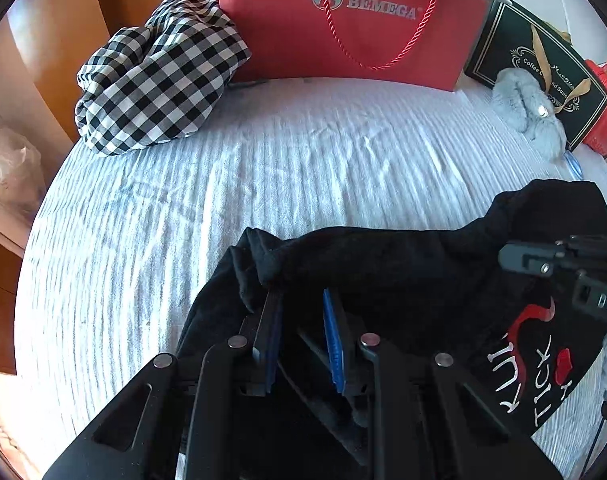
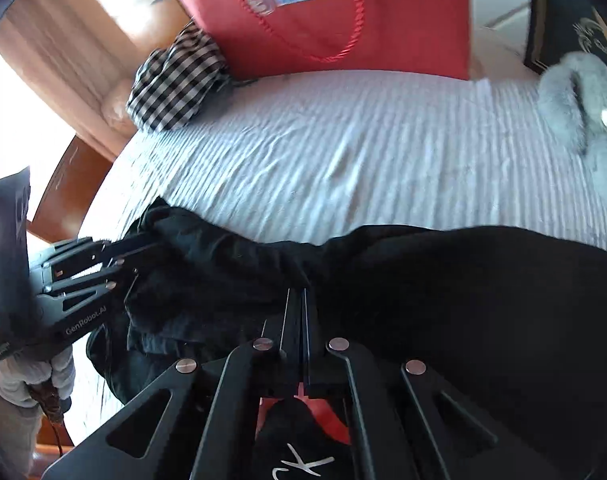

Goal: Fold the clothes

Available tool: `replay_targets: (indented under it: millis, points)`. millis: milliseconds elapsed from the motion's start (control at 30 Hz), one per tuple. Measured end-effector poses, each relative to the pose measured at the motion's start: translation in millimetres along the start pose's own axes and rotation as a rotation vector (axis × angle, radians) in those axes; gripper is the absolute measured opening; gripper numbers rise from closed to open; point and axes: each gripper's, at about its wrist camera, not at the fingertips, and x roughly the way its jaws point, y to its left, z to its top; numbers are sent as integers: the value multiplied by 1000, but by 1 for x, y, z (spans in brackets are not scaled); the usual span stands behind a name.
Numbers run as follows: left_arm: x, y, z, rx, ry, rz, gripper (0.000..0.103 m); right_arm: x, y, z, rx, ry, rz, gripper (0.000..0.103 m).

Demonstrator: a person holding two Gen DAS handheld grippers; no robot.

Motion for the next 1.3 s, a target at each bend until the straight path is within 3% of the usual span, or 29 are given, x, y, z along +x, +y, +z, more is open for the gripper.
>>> replay_targets:
  millis: [67,100,133,200,267,400,600,833,967,1000,1067,1300]
  points:
    - [-13,9,-4,-36,-9,-15,20,-17,-10,-5,21,-37,-91,14]
    - [-21,16,-7,-58,-20,-39,23,-28,-14,-11,37,-52,-60,14]
    - [-31,23,-13,-72,-29,-54,44,-39,-18,-16,54,-67,-30,15]
    - [-47,35,-27,-87,-41,-71,80,-60,-18,-32,50,-91,-14,32]
    - [-57,43,-41,-81,-36,-66,80,-72,-12,-53,19,-99,-29,37]
    - [-62,51,-66,-78,-9,-31,80,-72,-6,-90,17,-76,-42,37]
    - [-66,37,-86,-101,-20,-55,80,-88,-31,-125,91,-75,-100,37]
    - [-83,-48,-95,-91,-41,-87,80,-148,-97,-160,140,-111,-188,38]
    - [-78,-119,-98,-79,-30,-99,80,-185,-150,-181,135,-130,-218,57]
    - [-76,-137,-99,-82,-30,-99,80,-195,-165,-187,127,-134,-221,57]
    - [-72,-167,-100,-116,-31,-76,80,-214,-195,-199,110,-141,-227,57]
    - [-64,-241,-111,-256,9,-14,80,-237,-276,-229,-75,-39,-223,58]
